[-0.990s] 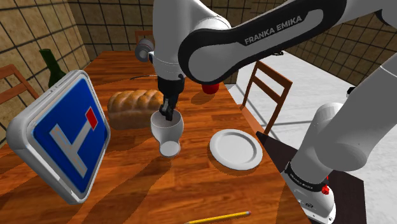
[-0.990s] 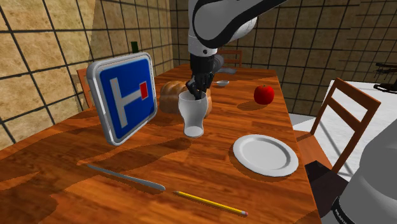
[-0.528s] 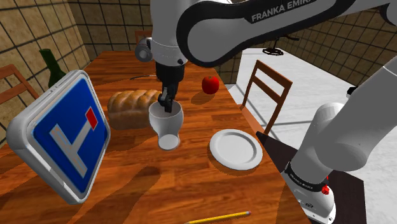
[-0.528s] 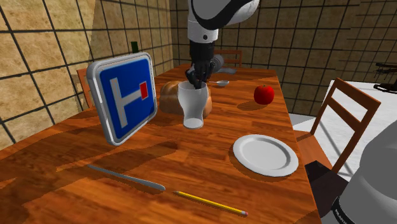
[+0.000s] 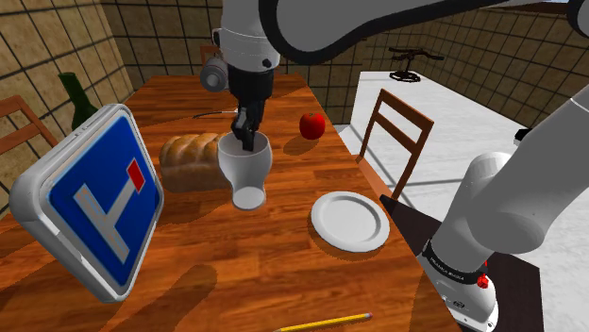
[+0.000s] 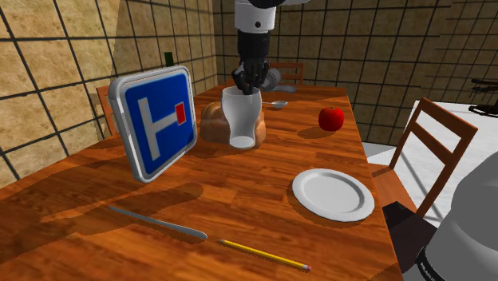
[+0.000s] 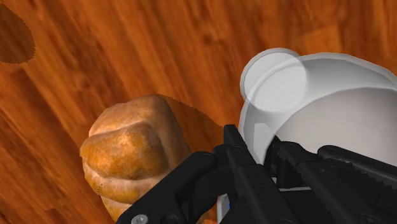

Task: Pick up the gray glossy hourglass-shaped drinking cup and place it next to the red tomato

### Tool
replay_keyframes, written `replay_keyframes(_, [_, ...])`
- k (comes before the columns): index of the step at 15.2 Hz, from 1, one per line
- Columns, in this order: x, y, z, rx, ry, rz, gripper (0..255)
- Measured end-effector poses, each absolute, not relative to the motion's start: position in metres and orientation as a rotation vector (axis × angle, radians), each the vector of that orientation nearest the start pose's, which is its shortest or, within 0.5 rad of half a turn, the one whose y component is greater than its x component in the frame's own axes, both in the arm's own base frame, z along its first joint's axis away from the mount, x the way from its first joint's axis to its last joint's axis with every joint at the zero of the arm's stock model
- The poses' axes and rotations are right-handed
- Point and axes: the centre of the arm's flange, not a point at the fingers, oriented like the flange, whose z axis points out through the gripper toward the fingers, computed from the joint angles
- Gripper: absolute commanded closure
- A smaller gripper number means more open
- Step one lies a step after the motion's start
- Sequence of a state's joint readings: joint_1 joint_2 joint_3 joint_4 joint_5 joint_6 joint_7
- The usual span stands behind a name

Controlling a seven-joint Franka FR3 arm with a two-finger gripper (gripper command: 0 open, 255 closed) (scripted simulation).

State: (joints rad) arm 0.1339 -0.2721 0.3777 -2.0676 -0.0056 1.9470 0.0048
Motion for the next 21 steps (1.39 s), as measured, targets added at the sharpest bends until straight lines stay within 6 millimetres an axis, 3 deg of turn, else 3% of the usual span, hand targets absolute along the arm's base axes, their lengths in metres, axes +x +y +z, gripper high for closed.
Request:
replay_keyframes(19, [0.425, 0.256, 0.652, -3.100, -0.795, -0.248, 255])
replay_keyframes(21, [0.427, 0.241, 0.655, -3.100, -0.795, -0.248, 255])
